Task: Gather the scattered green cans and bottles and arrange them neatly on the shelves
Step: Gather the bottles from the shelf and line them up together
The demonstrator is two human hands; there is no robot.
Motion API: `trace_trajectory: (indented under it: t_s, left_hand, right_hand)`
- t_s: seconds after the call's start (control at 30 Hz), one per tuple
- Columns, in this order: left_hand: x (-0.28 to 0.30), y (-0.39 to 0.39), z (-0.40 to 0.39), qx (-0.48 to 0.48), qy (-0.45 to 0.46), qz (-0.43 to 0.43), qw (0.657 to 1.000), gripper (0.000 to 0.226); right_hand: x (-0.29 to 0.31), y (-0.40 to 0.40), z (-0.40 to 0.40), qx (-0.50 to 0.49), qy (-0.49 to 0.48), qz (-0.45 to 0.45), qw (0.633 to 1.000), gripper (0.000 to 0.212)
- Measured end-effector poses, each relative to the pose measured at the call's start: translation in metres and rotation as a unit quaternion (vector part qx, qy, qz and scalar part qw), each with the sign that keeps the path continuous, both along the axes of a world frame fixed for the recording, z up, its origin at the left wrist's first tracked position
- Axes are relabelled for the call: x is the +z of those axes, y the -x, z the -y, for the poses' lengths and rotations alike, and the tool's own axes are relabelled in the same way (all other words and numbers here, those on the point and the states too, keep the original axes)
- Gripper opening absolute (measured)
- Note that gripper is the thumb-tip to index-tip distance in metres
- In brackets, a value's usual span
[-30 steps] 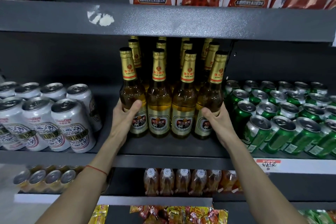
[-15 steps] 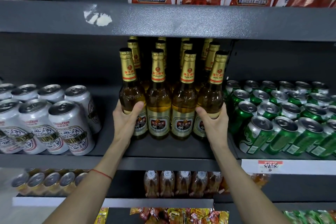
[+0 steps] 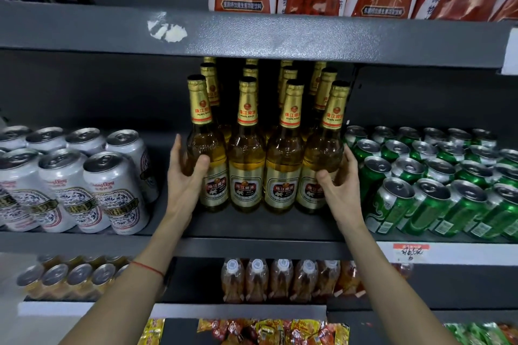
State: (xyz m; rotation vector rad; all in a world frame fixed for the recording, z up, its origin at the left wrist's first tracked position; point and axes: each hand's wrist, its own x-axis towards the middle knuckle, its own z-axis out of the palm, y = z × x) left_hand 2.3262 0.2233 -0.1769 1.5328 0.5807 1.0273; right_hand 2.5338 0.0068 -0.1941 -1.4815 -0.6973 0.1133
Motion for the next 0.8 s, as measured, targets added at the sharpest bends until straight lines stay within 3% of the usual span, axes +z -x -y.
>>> trace_trajectory:
  t_s: [0.1,0.2,0.27,0.5,0.67,0.8]
  left_hand:
    - [0.003,-0.005,0.010,-0.016,-0.006,-0.010,1.000,0.097]
    - [0.003,-0.011,0.012,0.003,0.005,0.002,1.000,0.060]
    - [0.001,-0.014,0.011,0.016,0.010,0.002,1.000,0.049]
    - [-0.001,-0.016,0.009,0.020,0.021,0.015,0.999,0.061]
    - [0.002,-0.014,0.010,0.013,0.014,-0.004,1.000,0.049]
    - [0.004,-0.011,0.010,-0.006,0.018,-0.006,1.000,0.069]
  right_hand:
    - [0.005,0.004,-0.008,0.005,0.018,-0.009,1.000,0.115]
    - [0.005,0.008,-0.015,-0.019,0.027,-0.021,0.999,0.087]
    - [0.004,0.008,-0.017,-0.037,0.029,-0.025,0.999,0.072]
    - [0.006,0.012,-0.019,-0.061,0.038,-0.033,0.997,0.063]
    - [0.008,0.013,-0.018,-0.057,0.040,-0.033,0.997,0.062]
    - [0.007,0.011,-0.016,-0.043,0.049,-0.033,0.997,0.067]
